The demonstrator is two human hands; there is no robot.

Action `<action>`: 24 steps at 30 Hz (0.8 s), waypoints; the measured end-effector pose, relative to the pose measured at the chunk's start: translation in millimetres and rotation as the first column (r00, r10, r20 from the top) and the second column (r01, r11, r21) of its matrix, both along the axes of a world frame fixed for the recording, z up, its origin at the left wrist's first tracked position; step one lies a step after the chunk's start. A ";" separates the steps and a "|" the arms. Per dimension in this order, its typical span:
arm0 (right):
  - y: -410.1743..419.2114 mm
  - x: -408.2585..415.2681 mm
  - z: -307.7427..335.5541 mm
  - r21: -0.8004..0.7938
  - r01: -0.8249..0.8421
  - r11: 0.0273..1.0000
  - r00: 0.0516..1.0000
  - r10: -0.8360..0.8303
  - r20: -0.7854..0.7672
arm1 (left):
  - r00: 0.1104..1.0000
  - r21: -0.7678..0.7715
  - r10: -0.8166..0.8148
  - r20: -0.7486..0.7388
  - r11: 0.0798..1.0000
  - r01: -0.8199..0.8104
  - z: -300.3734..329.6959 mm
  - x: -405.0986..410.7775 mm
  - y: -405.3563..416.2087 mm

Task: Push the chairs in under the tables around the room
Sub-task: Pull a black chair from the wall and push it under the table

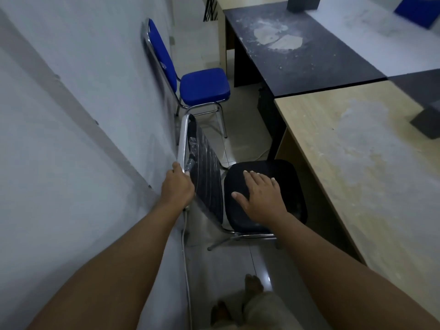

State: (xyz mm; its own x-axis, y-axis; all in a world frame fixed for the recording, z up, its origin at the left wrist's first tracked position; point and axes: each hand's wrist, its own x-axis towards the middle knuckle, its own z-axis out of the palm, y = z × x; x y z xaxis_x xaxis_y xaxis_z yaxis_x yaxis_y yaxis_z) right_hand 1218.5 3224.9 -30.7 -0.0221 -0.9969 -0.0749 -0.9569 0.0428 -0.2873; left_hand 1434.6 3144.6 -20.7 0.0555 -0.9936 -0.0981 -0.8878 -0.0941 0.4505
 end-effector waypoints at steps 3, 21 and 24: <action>19.2 -3.9 2.5 0.000 0.016 1.000 1.000 -0.016 0.001 | 1.000 0.012 -0.014 0.000 1.000 0.014 1.3 -4.8 16.4; 125.5 -49.6 9.9 -0.021 0.001 1.000 1.000 -0.001 0.013 | 0.997 0.101 0.058 -0.041 0.993 -0.053 4.6 -59.1 135.7; 146.6 -52.7 6.4 -0.020 -0.009 1.000 1.000 0.010 0.026 | 0.997 0.108 0.066 -0.031 0.992 -0.062 3.4 -65.8 159.9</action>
State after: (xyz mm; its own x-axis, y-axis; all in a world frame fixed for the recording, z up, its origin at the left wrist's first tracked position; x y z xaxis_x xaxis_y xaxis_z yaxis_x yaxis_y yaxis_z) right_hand 1165.8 3371.5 -24.3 -0.0107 -0.9984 -0.0554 -0.9495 0.0276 -0.3126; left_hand 1368.8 3304.5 -17.3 0.1131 -0.9718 -0.2069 -0.8626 -0.1994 0.4649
